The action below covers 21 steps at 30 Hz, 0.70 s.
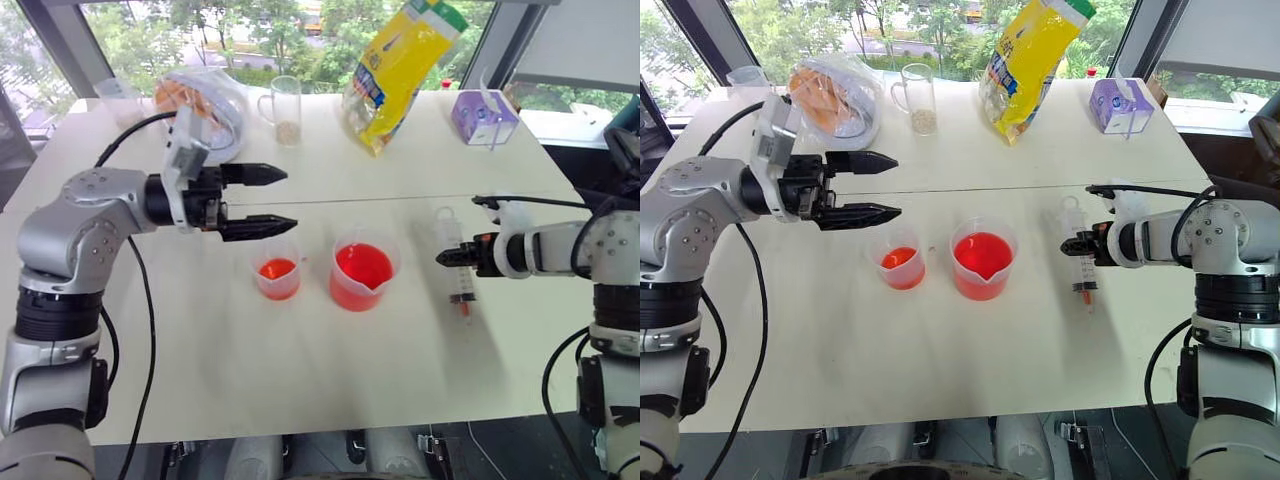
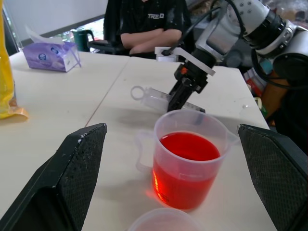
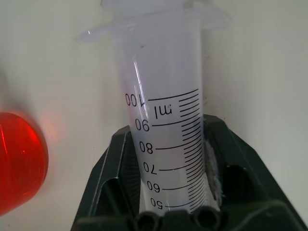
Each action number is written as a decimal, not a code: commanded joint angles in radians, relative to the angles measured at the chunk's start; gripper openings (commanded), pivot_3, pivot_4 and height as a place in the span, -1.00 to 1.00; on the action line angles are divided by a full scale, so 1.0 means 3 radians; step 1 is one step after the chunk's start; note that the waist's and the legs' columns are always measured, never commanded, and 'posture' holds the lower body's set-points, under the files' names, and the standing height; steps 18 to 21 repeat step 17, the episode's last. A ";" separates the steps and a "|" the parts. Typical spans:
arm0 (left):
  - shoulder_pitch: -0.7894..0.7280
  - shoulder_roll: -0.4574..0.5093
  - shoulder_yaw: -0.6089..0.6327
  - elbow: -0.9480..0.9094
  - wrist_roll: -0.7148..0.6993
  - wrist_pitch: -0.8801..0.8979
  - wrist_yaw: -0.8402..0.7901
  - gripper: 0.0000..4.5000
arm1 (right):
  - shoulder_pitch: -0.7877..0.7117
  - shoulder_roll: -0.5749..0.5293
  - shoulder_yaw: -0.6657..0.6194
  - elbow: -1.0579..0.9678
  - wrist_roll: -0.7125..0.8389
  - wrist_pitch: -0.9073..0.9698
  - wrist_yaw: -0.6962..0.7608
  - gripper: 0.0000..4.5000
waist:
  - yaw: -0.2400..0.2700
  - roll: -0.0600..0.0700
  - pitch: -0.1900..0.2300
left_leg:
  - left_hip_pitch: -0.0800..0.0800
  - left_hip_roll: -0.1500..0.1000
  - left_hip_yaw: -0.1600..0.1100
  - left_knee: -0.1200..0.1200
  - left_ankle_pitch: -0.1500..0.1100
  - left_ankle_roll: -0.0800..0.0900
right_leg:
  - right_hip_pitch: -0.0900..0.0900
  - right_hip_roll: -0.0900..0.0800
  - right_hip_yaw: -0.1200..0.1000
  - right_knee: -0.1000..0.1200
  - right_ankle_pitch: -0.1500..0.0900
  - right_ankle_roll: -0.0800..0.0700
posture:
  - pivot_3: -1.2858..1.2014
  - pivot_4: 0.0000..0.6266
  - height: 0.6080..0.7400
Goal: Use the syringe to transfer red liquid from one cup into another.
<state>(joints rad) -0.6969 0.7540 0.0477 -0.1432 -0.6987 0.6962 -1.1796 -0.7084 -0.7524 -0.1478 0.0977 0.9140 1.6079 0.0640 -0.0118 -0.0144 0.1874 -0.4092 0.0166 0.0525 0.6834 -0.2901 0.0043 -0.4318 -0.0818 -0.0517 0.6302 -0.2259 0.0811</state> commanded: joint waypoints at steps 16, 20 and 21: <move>0.0046 0.0166 0.0073 -0.0277 -0.0199 0.0210 -0.0032 1.00 | 0.0096 -0.1163 -0.0601 -0.1717 0.0787 -0.0015 0.1310 0.99 | 0.0008 0.0001 0.0001 | 0.0000 0.0001 -0.0003 0.0000 -0.0001 0.0001 | 0.0000 0.0001 -0.0002 -0.0002 -0.0001 0.0001 | 0.03 -0.52 1.00; 0.0038 0.0161 0.0073 -0.0269 -0.0191 0.0203 -0.0014 1.00 | 0.0163 -0.1255 -0.0665 -0.1828 0.0826 -0.0048 0.1408 0.99 | 0.0008 0.0001 0.0001 | 0.0000 0.0001 -0.0004 0.0000 -0.0001 0.0001 | 0.0001 0.0000 -0.0001 -0.0002 -0.0001 0.0001 | 0.03 -0.52 1.00; 0.0038 0.0161 0.0073 -0.0269 -0.0191 0.0203 -0.0014 1.00 | 0.0163 -0.1255 -0.0665 -0.1828 0.0826 -0.0048 0.1408 0.99 | 0.0008 0.0001 0.0001 | 0.0000 0.0001 -0.0004 0.0000 -0.0001 0.0001 | 0.0001 0.0000 -0.0001 -0.0002 -0.0001 0.0001 | 0.03 -0.52 1.00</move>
